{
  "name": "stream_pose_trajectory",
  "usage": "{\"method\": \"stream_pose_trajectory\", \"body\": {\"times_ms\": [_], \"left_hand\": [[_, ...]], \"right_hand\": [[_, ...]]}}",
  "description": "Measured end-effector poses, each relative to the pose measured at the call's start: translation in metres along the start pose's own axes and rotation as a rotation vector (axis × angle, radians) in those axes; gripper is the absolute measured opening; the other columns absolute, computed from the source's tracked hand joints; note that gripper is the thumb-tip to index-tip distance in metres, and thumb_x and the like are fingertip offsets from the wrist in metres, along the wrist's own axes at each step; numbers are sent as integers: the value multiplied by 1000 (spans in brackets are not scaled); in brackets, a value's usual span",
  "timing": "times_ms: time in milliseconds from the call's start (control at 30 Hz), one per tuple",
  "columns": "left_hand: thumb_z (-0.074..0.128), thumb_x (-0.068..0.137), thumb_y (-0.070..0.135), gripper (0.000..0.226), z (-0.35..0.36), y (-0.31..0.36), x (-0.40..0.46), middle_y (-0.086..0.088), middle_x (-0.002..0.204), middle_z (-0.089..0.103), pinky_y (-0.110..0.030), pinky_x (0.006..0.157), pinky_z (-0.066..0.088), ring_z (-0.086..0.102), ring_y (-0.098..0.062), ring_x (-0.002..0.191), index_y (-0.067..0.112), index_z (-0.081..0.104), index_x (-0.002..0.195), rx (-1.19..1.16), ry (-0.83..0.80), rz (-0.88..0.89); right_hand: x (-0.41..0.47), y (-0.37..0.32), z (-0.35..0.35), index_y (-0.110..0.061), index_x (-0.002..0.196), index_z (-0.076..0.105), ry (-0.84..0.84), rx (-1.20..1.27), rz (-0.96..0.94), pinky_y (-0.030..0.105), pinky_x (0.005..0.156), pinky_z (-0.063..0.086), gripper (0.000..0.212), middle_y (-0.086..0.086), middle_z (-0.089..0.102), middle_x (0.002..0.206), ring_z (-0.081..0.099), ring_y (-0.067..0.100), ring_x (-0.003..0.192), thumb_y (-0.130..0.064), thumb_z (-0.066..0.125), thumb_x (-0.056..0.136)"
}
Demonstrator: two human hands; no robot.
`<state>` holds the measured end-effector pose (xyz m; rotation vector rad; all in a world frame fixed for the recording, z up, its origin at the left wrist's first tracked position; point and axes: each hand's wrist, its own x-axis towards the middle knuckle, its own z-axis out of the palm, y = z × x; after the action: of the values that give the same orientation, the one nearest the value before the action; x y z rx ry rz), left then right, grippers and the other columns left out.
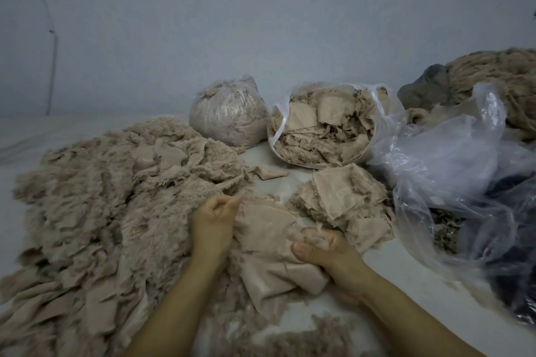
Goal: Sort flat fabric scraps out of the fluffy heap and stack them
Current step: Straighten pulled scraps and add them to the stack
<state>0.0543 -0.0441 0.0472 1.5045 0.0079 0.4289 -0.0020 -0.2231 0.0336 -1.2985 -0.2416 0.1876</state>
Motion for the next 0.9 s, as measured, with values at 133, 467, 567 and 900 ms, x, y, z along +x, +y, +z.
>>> {"method": "stream_pose_trajectory", "body": {"times_ms": [133,467,567,900], "left_hand": [[56,87,41,31,-4,1,-8,9,55,60,-16,48,42,54,-6,50,20,64,66,143,-158,164],[59,89,19,28,14,1,-29,-14,81,59,-36,69,46,55,-21,74,-9,57,90,14,-605,-22],[53,93,21,29,19,2,-32,-10,73,57,-27,59,44,52,-20,67,-7,56,85,31,-518,-9],[60,83,48,42,-1,7,-13,14,50,48,-10,52,35,42,-1,48,19,56,52,305,-419,235]], "right_hand": [[4,2,0,-1,91,71,153,12,8,30,66,56,36,19,72,90,70,25,79,-27,78,66],[7,1,-1,0,95,64,325,-31,-106,39,75,53,36,22,69,91,66,31,81,-29,71,74],[9,2,3,-19,73,70,371,-100,-123,27,56,53,13,7,70,71,65,18,64,-22,67,85],[9,-4,-9,-16,67,68,408,-123,-137,23,52,46,19,4,64,65,59,16,59,-19,67,86]]}}
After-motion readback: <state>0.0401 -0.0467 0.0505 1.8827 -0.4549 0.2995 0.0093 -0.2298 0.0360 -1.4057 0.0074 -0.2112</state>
